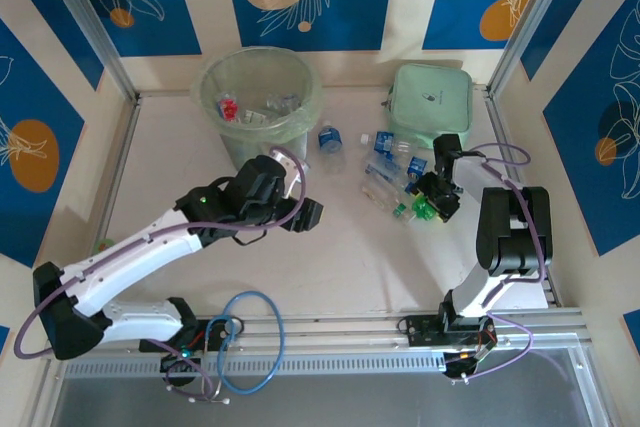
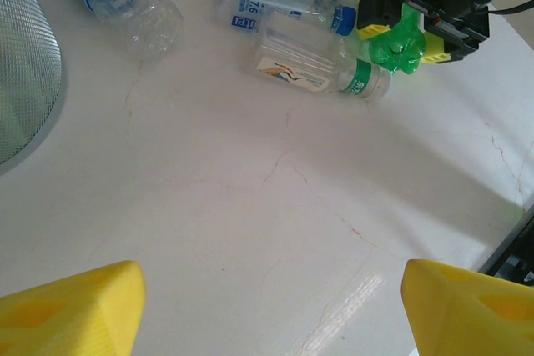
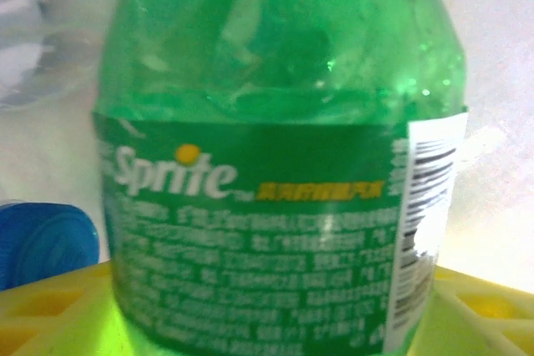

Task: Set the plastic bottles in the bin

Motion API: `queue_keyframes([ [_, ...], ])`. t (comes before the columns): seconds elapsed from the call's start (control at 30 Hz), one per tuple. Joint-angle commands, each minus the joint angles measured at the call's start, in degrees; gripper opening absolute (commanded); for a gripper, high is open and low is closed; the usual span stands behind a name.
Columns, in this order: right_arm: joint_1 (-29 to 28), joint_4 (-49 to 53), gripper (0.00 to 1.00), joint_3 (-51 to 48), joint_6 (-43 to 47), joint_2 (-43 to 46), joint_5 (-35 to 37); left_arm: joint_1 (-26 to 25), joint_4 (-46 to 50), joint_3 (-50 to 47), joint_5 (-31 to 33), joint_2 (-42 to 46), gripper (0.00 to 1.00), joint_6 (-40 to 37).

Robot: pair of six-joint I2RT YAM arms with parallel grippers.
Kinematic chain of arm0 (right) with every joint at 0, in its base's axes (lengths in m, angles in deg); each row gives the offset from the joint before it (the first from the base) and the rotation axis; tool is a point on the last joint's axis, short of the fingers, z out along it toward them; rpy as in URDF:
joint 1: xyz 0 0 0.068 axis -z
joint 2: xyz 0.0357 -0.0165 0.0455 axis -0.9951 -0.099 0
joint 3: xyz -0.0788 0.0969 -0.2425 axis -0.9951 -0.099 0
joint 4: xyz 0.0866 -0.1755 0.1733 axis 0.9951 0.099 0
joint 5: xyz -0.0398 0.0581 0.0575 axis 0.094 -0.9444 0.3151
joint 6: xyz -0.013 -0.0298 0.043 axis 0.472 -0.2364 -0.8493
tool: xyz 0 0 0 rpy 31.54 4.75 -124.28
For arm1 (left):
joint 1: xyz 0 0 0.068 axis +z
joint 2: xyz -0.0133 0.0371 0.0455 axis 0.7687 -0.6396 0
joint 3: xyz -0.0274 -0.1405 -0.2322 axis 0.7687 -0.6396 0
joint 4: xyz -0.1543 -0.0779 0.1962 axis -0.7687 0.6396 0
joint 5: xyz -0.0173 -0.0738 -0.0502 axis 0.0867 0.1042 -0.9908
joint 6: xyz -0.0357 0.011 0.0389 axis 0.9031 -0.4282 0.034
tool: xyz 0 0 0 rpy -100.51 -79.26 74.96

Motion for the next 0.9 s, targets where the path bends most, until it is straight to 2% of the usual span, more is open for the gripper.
queue_keyframes([
  [0.0, -0.2, 0.1, 0.74, -2.0, 0.4, 1.2, 1.7, -0.1, 1.0, 2.5, 0.5, -1.5, 0.80, -0.5],
  [0.5, -4.0, -0.3, 0.63, -6.9, 4.6, 13.8, 4.7, 0.0, 2.1, 5.5, 0.8, -3.7, 0.80, -1.3],
  [0.63, -8.9, 0.9, 0.62, -7.7, 5.0, 20.5, 6.6, 2.4, 6.1, 9.6, 1.2, -5.1, 0.82, -0.8],
  [0.73, -13.6, 2.8, 0.62, -7.7, 5.3, 26.2, 8.6, 4.7, 8.0, 12.9, -1.1, -5.9, 0.82, -0.2],
  [0.87, -20.2, 2.4, 0.61, -8.7, 7.9, 34.6, 7.4, 5.3, 7.4, 16.0, -4.4, -5.5, 0.83, 0.1],
])
